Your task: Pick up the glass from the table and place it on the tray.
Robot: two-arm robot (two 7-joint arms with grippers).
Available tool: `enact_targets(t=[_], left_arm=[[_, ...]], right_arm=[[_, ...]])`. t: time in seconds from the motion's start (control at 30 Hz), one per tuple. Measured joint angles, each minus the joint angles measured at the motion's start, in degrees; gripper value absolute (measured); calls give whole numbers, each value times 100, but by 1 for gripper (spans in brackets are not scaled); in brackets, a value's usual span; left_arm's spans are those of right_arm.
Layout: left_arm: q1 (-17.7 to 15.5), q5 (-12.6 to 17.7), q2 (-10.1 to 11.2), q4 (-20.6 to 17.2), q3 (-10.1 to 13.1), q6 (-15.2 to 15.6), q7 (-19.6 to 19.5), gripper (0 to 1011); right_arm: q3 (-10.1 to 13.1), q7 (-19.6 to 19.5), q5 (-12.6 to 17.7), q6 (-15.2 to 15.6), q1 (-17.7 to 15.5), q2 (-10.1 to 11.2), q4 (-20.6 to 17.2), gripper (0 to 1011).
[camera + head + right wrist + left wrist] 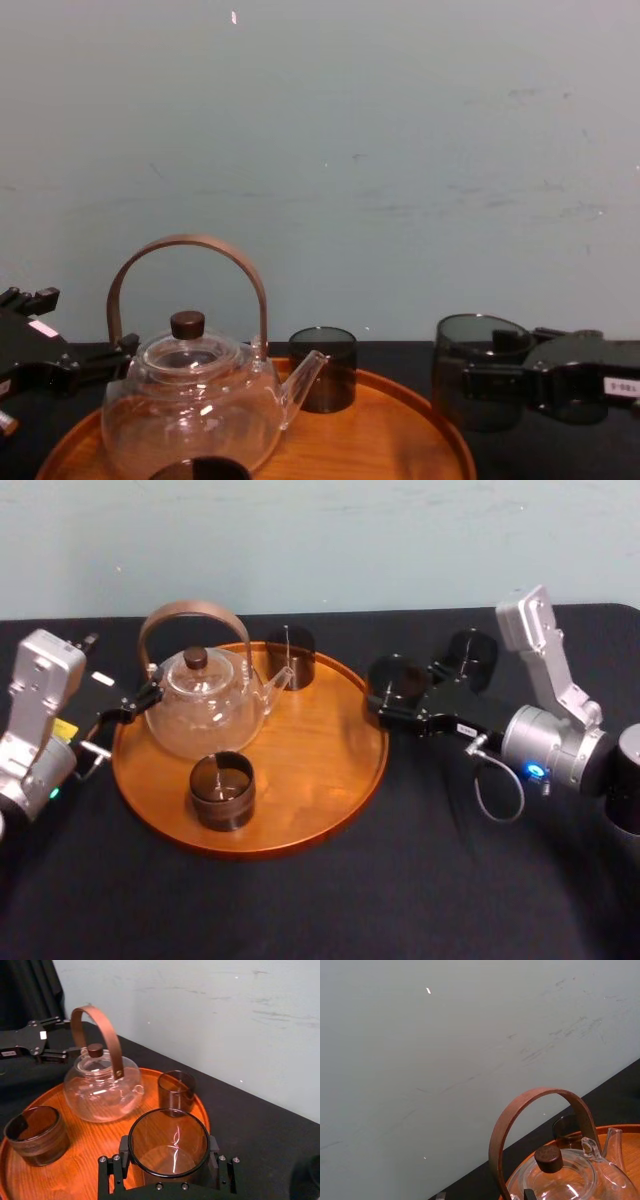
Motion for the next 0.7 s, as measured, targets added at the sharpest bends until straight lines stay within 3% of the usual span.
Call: enact_targets(t=[0.7], left_arm=[[0,0,0,0,0,0,0,1010]], right_arm=[[-487,73,-252,43,287,-203,158,904]])
